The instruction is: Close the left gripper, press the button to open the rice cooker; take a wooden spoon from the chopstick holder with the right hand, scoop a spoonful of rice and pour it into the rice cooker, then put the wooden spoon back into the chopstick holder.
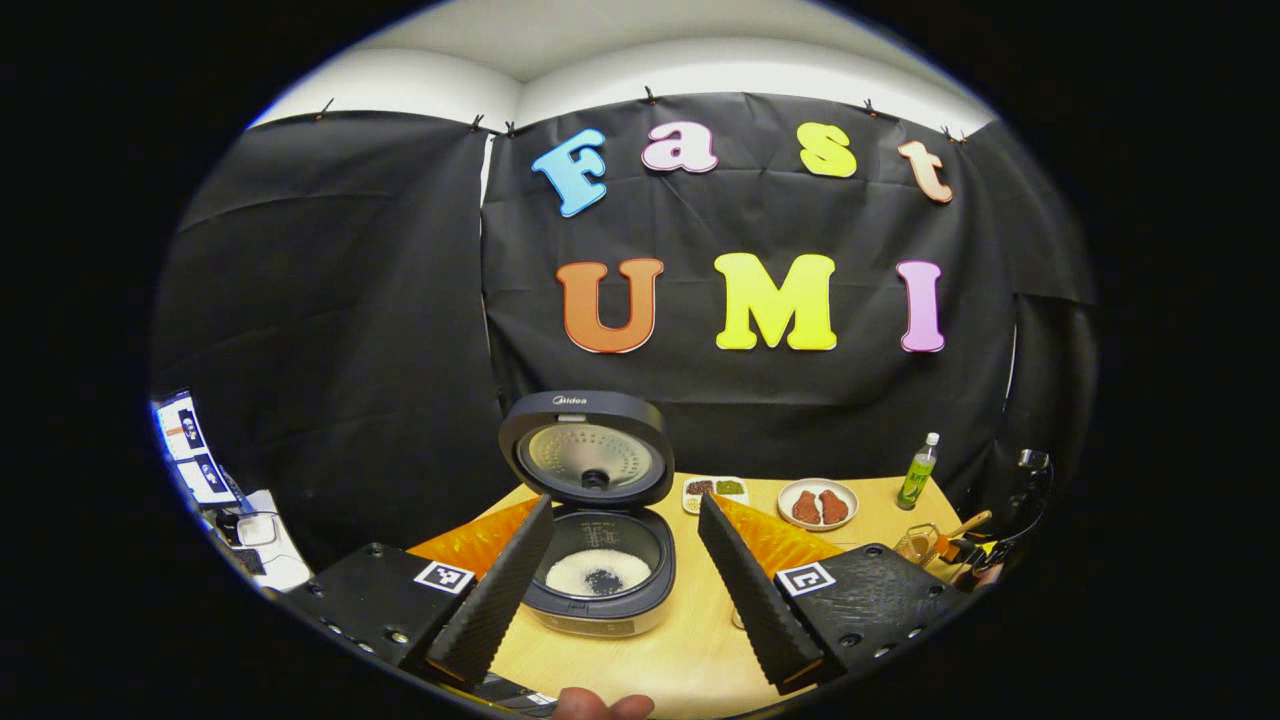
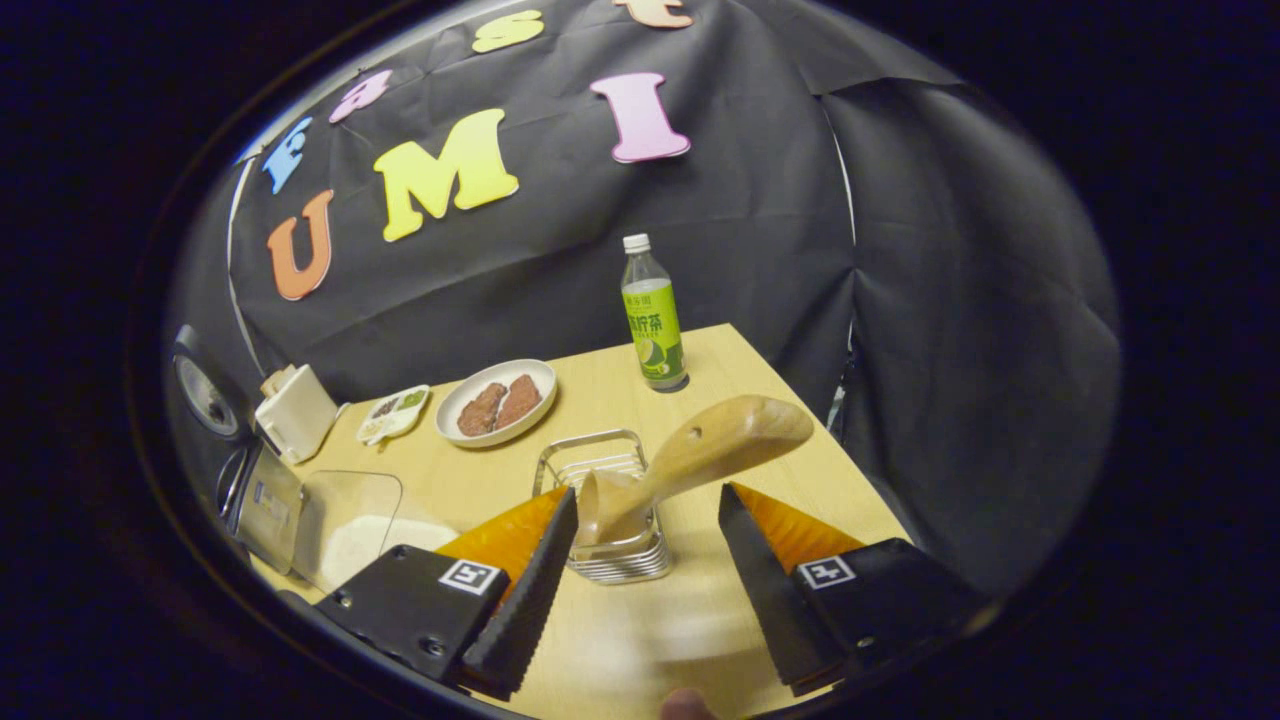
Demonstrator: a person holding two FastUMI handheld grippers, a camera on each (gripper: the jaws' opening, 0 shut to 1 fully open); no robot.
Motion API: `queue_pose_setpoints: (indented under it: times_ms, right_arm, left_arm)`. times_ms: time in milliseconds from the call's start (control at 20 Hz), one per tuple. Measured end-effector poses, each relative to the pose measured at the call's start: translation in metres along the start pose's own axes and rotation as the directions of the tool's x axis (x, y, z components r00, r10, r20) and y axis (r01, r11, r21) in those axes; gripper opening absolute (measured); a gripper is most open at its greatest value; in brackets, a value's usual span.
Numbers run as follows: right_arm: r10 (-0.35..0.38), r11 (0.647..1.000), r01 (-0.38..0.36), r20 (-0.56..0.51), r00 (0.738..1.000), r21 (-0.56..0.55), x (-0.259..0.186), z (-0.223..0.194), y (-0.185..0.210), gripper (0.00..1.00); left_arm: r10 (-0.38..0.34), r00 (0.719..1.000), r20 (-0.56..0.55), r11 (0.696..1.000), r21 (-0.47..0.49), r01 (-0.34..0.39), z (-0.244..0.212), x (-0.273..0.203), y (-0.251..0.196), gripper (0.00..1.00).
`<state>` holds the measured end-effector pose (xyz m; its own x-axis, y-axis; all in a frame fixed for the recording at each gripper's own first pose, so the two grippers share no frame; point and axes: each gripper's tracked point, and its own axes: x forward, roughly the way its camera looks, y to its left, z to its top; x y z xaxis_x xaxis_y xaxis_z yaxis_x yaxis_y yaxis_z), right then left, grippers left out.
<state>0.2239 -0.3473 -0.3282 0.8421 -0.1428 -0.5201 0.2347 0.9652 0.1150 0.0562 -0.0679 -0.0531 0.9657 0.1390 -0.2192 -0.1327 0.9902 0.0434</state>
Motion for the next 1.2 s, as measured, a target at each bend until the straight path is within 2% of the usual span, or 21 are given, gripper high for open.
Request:
queue_pose_setpoints:
  times_ms: [50,100,150,200,250,300,500,700,950,1200]
  right_arm:
    - [0.004,1.0,-0.004,0.004,1.0,0.012,0.003,0.003,0.002,0.82]
    - [0.003,1.0,-0.003,0.009,1.0,0.02,0.007,0.006,0.003,0.85]
    - [-0.003,1.0,0.003,0.011,1.0,0.023,0.011,0.008,0.002,0.72]
    - [-0.002,1.0,0.002,0.011,1.0,0.029,0.014,0.01,0.004,0.65]
    - [-0.012,0.999,0.012,0.006,1.0,0.03,0.017,0.012,0.003,0.64]
    - [-0.012,0.999,0.011,0.005,1.0,0.033,0.017,0.014,0.004,0.45]
    - [0.005,1.0,-0.005,-0.014,1.0,-0.001,0.018,0.021,0.023,0.19]
    - [-0.011,1.0,0.011,-0.008,1.0,-0.028,0.01,0.036,0.031,0.13]
    - [-0.046,0.993,0.052,0.061,0.997,-0.107,-0.033,0.078,0.048,0.12]
    - [0.073,0.968,-0.048,0.094,0.993,-0.246,-0.085,0.099,0.136,0.12]
  left_arm:
    - [0.004,1.0,-0.005,1.0,0.003,-0.004,-0.002,-0.001,-0.001,0.95]
    - [0.006,1.0,-0.01,1.0,0.004,-0.006,-0.003,-0.002,-0.001,0.94]
    - [0.006,1.0,-0.013,1.0,-0.002,-0.006,-0.005,-0.003,-0.001,0.94]
    - [0.008,1.0,-0.012,1.0,-0.015,-0.009,-0.006,-0.004,0.0,0.94]
    - [0.014,1.0,-0.015,1.0,-0.028,-0.014,-0.006,-0.005,0.003,0.94]
    - [0.023,1.0,-0.021,0.999,-0.035,-0.024,-0.008,-0.006,0.007,0.93]
    - [0.071,0.997,-0.016,0.996,-0.061,-0.072,-0.011,-0.013,0.03,0.93]
    - [0.09,0.996,-0.005,0.994,-0.063,-0.09,-0.013,-0.018,0.047,0.93]
    - [0.052,0.999,0.01,0.995,-0.085,-0.051,-0.011,-0.016,0.056,0.93]
    - [0.037,0.999,-0.009,0.994,-0.102,-0.038,-0.018,-0.006,0.082,0.94]
